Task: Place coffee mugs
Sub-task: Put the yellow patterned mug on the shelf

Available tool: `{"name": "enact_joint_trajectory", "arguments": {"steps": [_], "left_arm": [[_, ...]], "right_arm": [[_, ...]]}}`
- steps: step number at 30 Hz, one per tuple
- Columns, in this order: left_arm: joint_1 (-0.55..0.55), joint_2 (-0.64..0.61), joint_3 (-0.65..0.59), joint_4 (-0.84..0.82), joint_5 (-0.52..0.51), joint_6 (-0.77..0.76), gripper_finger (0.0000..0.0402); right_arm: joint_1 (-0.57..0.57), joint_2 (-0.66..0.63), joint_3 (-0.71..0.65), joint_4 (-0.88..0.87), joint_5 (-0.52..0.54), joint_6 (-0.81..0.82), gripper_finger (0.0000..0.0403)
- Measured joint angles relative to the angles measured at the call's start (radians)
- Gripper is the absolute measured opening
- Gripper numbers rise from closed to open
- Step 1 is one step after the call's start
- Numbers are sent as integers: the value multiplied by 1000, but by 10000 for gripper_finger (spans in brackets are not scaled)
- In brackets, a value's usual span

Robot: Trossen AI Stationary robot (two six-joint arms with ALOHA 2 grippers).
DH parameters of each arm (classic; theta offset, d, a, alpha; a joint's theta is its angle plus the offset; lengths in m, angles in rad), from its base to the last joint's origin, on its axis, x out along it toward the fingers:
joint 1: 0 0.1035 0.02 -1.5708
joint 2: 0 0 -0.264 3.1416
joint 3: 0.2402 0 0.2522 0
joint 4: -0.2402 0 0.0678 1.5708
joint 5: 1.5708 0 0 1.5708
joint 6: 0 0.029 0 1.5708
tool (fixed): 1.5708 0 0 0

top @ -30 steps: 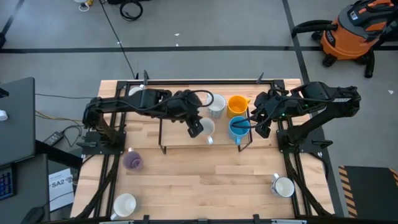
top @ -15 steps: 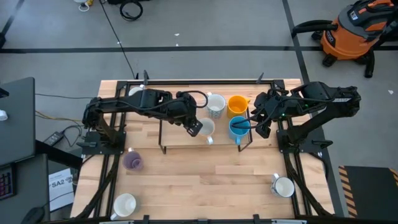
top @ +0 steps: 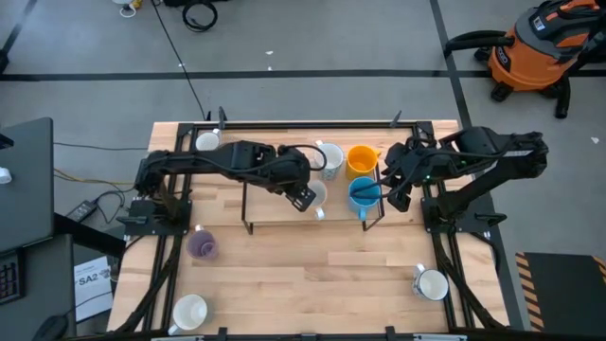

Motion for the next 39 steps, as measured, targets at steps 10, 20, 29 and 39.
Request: {"name": "enact_joint_trajectory", "arguments": {"steps": [10,20,29,39], "left_arm": [[0,53,1,0,26,22,130],[5,62,1,19,22,60,92],[38,62,0,54,23,95,31],[66,63,0,148,27,164,36]], "right_arm": [[0,0,-50,-1,-8,0,122],[0,0,-50,10,-8,0,122],[0,0,-50,13,-8,0,122],[0,0,-50,13,-8,0,122]]}}
